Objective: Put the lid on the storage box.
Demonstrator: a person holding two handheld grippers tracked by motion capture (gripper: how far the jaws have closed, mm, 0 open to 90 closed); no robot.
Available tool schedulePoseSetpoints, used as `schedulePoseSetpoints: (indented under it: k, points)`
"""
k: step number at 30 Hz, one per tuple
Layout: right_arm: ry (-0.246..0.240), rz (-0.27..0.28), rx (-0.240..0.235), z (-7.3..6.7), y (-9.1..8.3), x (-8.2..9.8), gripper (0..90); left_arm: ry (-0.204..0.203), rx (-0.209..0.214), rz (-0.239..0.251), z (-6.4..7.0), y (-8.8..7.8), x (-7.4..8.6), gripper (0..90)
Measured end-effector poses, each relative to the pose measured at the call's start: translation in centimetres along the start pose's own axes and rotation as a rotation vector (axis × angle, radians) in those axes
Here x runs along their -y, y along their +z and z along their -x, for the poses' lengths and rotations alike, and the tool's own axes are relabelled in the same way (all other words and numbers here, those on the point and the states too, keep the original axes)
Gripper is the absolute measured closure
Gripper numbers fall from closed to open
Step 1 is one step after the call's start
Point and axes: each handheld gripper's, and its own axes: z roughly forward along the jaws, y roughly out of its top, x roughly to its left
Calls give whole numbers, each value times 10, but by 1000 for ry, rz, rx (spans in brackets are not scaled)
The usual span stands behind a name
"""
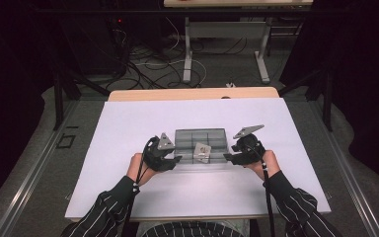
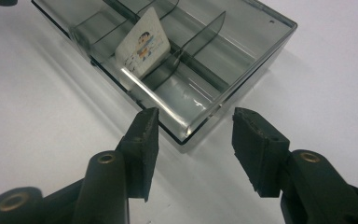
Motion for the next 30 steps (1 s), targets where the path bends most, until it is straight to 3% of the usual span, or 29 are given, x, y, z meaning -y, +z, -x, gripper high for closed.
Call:
schedulePoseSetpoints:
  k: [4,7,16,24,30]
  points:
    - [21,-21,-4,2,-2,4,497,-6,0,-20,2,3,2,515]
    - [27,-16,-12,4,-4,8,464,-24,-10,-20,2,3,3,403]
    - [22,-12,-40,2,-15,22,188,-81,-41,-19,5,-13,23,159]
    - [-3,25,-42,-4,-28,36,102,-104,-84,17,6,-35,39,77]
    - [11,45,-33,-4,-35,48,56,-115,-90,2,7,-43,53,47]
